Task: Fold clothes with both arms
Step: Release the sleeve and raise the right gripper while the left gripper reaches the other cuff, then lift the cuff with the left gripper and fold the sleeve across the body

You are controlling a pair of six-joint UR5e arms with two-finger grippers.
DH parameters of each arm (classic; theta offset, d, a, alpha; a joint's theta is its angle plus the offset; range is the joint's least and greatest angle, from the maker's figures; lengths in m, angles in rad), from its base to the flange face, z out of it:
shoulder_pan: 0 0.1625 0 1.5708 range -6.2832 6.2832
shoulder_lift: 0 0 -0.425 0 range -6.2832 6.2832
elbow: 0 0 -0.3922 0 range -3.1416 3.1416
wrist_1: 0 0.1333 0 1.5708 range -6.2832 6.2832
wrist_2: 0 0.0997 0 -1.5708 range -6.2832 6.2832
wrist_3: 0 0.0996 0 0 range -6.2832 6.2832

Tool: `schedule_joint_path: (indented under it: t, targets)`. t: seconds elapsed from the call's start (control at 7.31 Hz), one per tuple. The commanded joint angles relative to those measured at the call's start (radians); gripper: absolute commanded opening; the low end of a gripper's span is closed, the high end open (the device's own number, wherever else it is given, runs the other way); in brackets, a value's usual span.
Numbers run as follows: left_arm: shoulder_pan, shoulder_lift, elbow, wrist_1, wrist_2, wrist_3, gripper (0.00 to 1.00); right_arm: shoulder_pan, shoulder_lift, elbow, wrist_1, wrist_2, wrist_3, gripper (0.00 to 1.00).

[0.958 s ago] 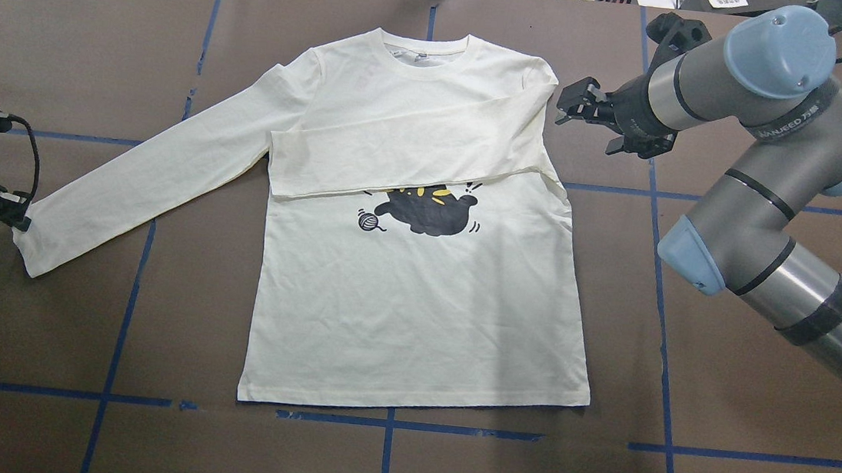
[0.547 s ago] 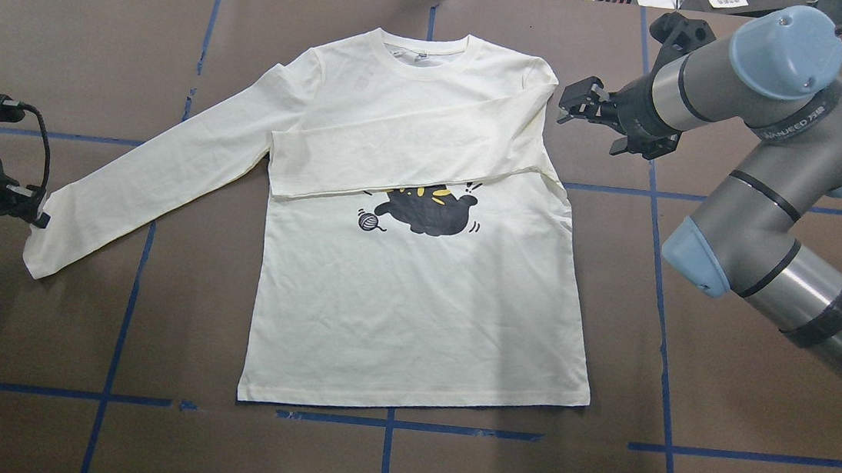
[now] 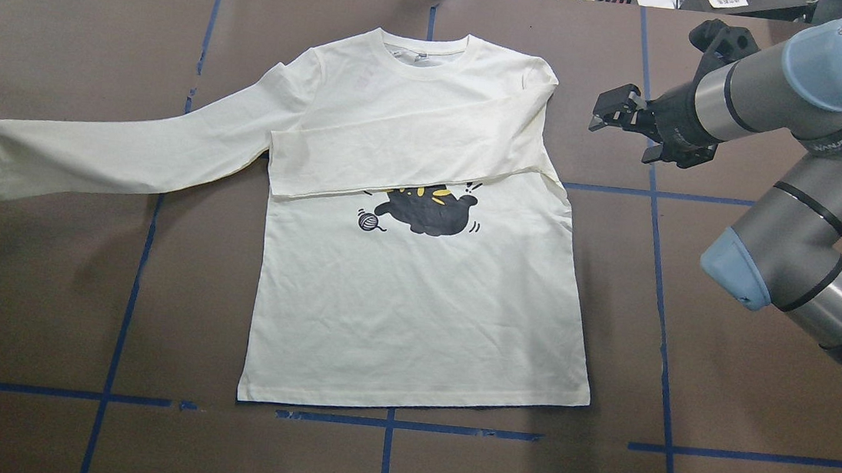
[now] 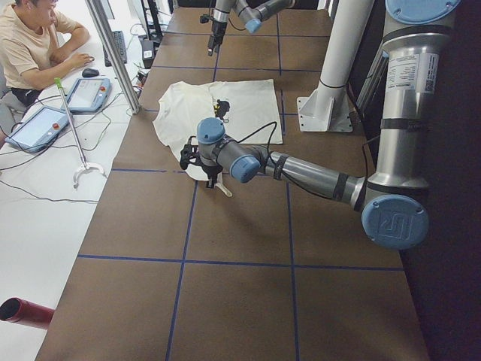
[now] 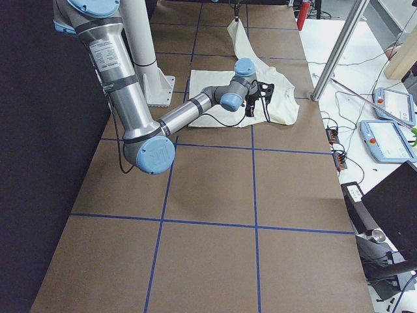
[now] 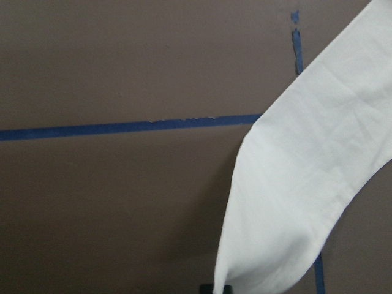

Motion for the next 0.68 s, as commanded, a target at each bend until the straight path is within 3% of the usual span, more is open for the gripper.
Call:
schedule_joint_path:
  t: [0.0, 0.27, 0.41, 0.55]
  targets:
    - [-0.019, -0.084, -0.033, 0.062, 0.000, -0.060, 0.00, 0.006, -0.024, 0.013, 0.002, 0.002, -0.002, 1.00]
    - [0.010, -0.382, -0.062, 0.246, 0.001, -0.376, 0.00, 0.024, -0.037, 0.030, 0.002, 0.005, -0.002, 1.00]
    - [0.086, -0.509, -0.059, 0.279, 0.012, -0.502, 0.00, 0.032, -0.054, 0.043, 0.002, 0.005, -0.009, 1.00]
    - [0.207, -0.625, -0.027, 0.276, 0.094, -0.628, 0.00, 0.049, -0.091, 0.074, 0.000, 0.008, -0.018, 1.00]
